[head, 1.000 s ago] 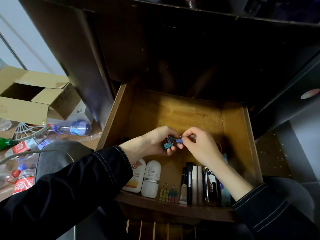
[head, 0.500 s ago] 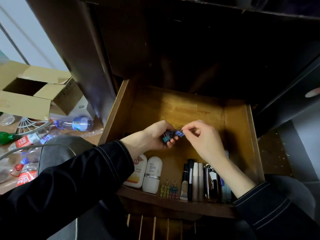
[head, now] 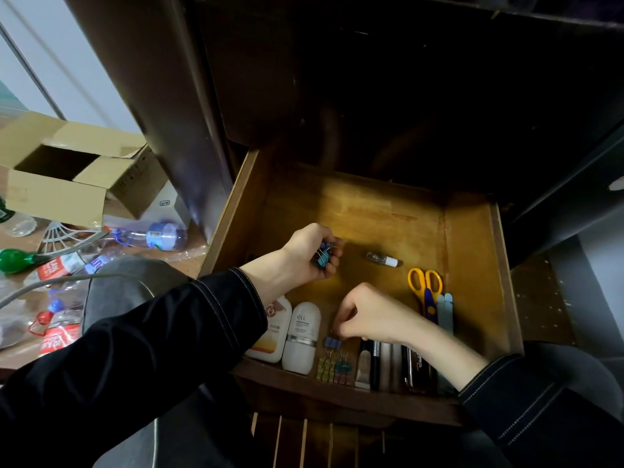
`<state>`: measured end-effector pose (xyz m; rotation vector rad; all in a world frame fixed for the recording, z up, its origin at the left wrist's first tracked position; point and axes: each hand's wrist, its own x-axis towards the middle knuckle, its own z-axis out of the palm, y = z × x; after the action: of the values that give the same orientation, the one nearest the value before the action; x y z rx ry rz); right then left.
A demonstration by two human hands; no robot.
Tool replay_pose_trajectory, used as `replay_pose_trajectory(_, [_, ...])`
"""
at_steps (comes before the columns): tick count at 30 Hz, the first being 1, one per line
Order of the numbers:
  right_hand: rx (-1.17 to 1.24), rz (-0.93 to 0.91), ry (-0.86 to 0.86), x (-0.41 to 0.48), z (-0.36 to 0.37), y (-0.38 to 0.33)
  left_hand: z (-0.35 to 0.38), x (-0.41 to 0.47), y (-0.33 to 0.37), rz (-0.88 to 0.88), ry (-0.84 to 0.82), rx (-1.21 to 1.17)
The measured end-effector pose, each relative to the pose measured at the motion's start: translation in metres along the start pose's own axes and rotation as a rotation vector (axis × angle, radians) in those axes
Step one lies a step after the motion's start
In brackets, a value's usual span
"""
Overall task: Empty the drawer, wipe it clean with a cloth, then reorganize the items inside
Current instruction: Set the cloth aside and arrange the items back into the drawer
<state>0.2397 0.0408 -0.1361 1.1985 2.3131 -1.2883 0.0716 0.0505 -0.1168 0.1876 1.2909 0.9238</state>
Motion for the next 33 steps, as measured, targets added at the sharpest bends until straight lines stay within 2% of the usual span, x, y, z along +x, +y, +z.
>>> replay_pose_trajectory(18, [-0.049,-0.003,-0.076,0.001,0.007,0.001,0.002,-0.003,0.000,-0.037,-0.006,0.024])
replay_pose_trajectory(20, [-0.041,0.033,0.036,0.001,-0.002,0.000,0.003,-0.004,0.000,-0.047,-0.011,0.040])
replay_pose_trajectory(24, [0.065,0.045,0.506,-0.003,-0.023,-0.001,0.006,-0.007,0.000,-0.069,-0.028,0.089])
replay_pose_trajectory(26, [0.150,-0.002,0.669,-0.006,-0.028,-0.002,0.008,-0.009,-0.001,-0.103,-0.049,0.110])
replay_pose_trajectory(30, [0.132,-0.130,0.689,-0.008,-0.028,-0.005,0.011,-0.013,-0.003,-0.158,-0.125,0.161])
replay_pose_trajectory(33, [0.131,-0.123,0.659,-0.007,-0.028,-0.005,0.011,-0.016,-0.003,-0.156,-0.198,0.227])
